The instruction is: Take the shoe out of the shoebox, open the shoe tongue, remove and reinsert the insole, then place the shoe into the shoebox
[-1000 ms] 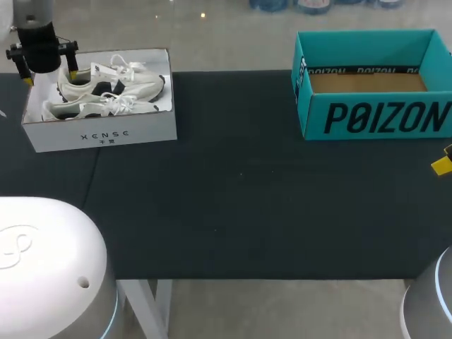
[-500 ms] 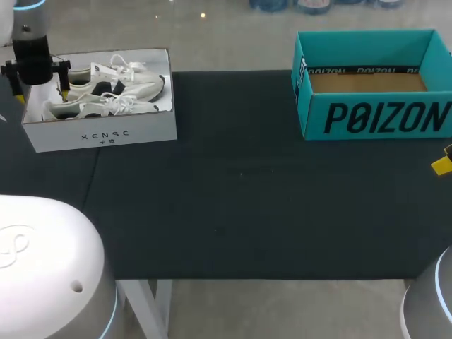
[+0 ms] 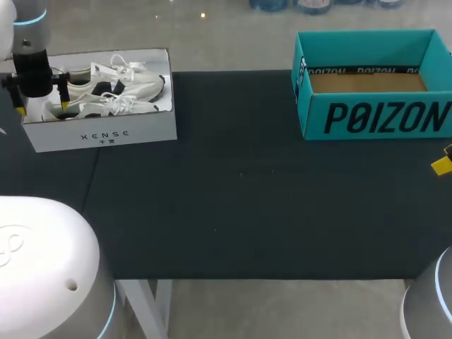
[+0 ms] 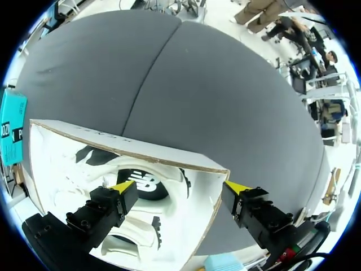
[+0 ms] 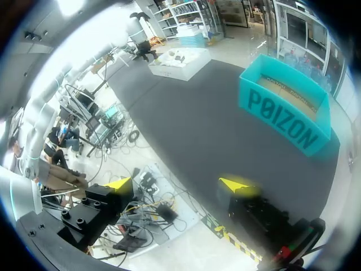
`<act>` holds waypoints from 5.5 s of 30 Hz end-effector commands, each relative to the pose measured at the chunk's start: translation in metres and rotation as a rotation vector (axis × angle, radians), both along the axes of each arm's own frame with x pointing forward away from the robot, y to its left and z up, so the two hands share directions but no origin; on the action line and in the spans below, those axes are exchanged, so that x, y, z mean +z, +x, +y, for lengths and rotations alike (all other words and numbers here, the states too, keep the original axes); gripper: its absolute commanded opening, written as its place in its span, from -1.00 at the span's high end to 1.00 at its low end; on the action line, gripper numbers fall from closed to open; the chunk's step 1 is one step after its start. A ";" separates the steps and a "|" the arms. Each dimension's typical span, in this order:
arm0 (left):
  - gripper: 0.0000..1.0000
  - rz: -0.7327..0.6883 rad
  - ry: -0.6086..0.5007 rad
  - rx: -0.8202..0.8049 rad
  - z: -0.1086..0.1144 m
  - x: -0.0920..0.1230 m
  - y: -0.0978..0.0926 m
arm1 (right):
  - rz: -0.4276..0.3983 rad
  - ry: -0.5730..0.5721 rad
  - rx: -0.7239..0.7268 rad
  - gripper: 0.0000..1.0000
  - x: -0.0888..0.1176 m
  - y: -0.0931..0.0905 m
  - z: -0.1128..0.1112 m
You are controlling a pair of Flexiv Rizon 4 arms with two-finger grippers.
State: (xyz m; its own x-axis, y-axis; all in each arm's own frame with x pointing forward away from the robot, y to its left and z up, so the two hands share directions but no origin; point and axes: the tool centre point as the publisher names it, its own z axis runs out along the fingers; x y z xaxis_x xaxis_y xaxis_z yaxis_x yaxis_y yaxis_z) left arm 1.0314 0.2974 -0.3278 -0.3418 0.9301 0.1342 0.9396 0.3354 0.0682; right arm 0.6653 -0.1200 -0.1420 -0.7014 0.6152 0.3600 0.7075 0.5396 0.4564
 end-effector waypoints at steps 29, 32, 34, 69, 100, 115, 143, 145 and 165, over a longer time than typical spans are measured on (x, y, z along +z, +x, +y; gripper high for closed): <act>0.15 0.006 -0.027 0.036 0.013 -0.024 0.015 | 0.003 -0.002 0.001 -1.00 -0.001 0.001 0.000; 0.70 0.004 -0.023 0.037 0.014 -0.026 0.019 | 0.003 -0.002 0.001 -1.00 -0.001 0.001 0.000; 1.00 0.002 -0.020 0.037 0.014 -0.027 0.020 | 0.003 -0.002 0.001 -1.00 -0.001 0.001 0.000; 1.00 -0.326 -0.099 0.026 -0.028 0.120 0.023 | 0.003 -0.002 0.001 -1.00 -0.001 0.001 0.000; 1.00 -0.306 -0.199 -0.270 -0.317 0.099 -0.071 | 0.003 -0.002 0.001 -1.00 -0.001 0.001 0.000; 1.00 -0.238 -0.202 -0.289 -0.429 0.063 -0.134 | 0.003 -0.002 0.001 -1.00 -0.001 0.001 0.000; 1.00 -0.100 -0.126 -0.251 -0.452 -0.019 -0.197 | 0.003 -0.002 0.001 -1.00 -0.001 0.001 0.000; 1.00 -0.091 -0.116 -0.240 -0.452 -0.023 -0.198 | 0.003 -0.002 0.001 -1.00 -0.001 0.001 0.000; -1.00 -0.133 -0.251 -0.001 -0.428 0.054 -0.141 | 0.003 -0.002 0.001 -1.00 -0.001 0.001 0.000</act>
